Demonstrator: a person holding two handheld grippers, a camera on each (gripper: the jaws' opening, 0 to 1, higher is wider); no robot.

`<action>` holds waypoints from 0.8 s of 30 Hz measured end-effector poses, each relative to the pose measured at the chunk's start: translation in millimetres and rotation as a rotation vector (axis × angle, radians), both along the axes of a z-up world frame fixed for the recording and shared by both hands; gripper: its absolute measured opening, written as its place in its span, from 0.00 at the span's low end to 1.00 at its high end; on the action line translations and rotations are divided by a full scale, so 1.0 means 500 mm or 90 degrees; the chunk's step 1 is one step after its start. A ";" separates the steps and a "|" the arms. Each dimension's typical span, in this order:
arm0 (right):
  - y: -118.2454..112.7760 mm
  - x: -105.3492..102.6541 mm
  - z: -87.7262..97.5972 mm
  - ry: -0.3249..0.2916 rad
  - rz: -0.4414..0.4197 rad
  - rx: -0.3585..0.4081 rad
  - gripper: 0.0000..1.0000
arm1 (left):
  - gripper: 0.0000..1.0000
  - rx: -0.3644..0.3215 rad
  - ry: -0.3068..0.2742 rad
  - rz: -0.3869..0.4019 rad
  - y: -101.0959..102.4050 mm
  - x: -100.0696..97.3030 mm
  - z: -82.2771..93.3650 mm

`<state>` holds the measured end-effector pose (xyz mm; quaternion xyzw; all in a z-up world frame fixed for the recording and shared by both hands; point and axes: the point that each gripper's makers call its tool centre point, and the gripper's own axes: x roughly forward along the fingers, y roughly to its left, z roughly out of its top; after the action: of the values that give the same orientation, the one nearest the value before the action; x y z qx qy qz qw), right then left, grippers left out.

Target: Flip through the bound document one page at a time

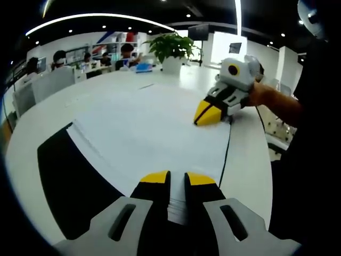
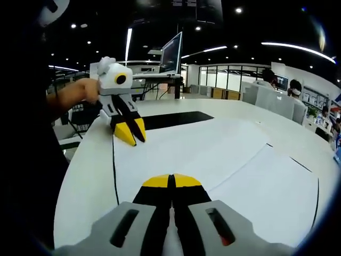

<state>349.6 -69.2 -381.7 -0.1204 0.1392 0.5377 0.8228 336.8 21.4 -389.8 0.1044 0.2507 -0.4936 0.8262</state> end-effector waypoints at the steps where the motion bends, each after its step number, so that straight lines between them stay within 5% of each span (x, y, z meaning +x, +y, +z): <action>1: 0.000 -0.001 0.000 0.000 0.000 0.000 0.02 | 0.14 -0.001 0.000 0.000 0.000 0.000 0.000; 24: 0.005 -0.022 -0.002 0.002 -0.009 0.002 0.02 | 0.14 -0.004 -0.001 -0.001 0.004 -0.002 0.000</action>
<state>338.8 -66.5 -382.6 -0.1172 0.1404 0.5322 0.8266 335.6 23.7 -390.0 0.1020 0.2487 -0.4949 0.8263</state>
